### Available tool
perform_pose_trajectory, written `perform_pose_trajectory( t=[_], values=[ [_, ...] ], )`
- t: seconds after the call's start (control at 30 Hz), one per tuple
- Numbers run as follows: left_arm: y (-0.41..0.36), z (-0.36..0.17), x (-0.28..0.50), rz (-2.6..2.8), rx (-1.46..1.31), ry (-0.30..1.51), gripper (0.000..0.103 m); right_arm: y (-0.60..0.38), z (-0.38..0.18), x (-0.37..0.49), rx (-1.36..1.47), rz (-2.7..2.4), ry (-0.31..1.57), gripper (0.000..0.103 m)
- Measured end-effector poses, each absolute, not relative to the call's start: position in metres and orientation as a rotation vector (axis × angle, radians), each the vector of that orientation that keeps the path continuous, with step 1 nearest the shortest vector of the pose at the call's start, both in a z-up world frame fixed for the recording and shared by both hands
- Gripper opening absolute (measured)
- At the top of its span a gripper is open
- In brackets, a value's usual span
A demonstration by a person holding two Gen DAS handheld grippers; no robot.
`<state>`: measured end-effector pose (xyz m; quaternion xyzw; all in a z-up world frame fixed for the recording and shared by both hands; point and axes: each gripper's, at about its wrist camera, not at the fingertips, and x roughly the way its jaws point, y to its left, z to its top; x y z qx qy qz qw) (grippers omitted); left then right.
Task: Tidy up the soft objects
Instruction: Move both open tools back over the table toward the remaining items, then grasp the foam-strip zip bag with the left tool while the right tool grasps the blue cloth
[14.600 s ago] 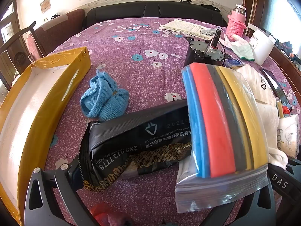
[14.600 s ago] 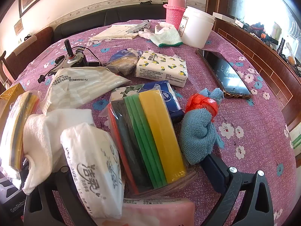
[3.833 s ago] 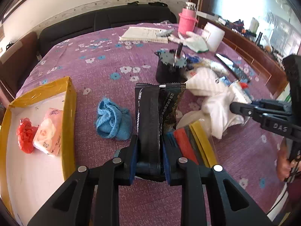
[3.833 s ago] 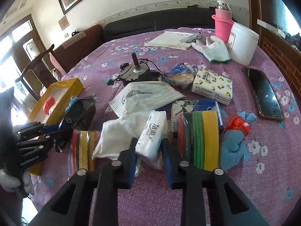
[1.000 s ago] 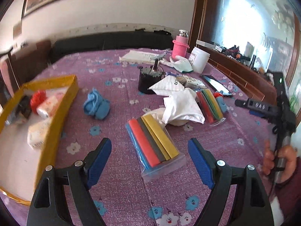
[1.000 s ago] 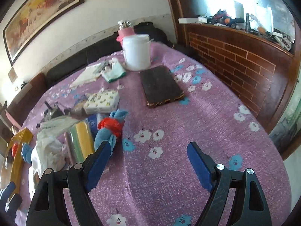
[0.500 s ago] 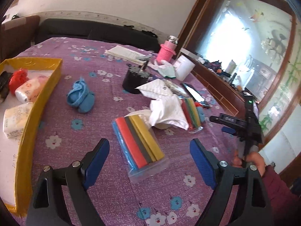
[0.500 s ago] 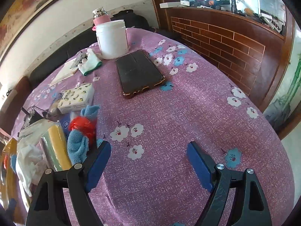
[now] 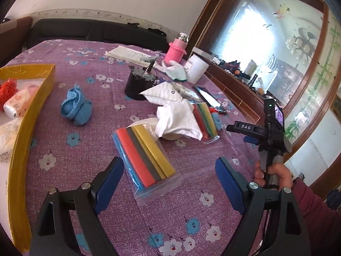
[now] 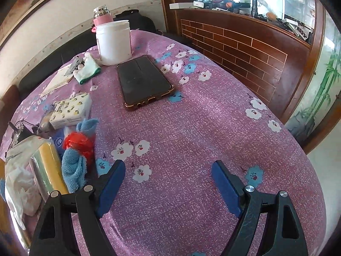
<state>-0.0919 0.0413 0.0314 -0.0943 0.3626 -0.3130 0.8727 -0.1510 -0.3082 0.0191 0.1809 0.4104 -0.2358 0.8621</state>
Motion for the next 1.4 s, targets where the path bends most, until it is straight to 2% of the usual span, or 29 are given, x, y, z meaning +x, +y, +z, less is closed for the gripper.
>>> perform_pose_trajectory(
  t=[0.1,0.3,0.63,0.83,1.07,1.1,1.2,1.4],
  values=[
    [0.042,0.028,-0.087,-0.603,-0.203,0.793,0.087,-0.307,0.019,-0.150,0.380,-0.477,0.863,0.091],
    [0.051,0.017,-0.076,-0.385,-0.221,0.878,0.087,-0.308,0.023,-0.157,0.460,-0.348,0.810,0.091],
    [0.065,0.032,-0.104,-0.146,-0.244,0.892,0.087,-0.306,0.022,-0.157,0.537,-0.191,0.798,0.093],
    [0.025,0.048,-0.078,-0.209,-0.146,0.901,0.087,-0.297,0.022,-0.155,0.493,-0.164,0.814,0.093],
    [-0.033,0.009,-0.047,-0.276,0.074,0.983,0.087,-0.310,0.022,-0.162,0.565,-0.180,0.788,0.093],
    [-0.034,0.007,-0.046,-0.280,0.075,0.991,0.085,-0.313,0.022,-0.164,0.577,-0.188,0.779,0.093],
    [-0.025,0.012,-0.048,-0.328,0.037,0.988,0.045,-0.316,0.023,-0.167,0.596,-0.201,0.764,0.093],
    [0.028,0.033,-0.063,-0.351,-0.051,0.943,0.044,-0.312,0.023,-0.162,0.559,-0.227,0.782,0.093]
  ],
)
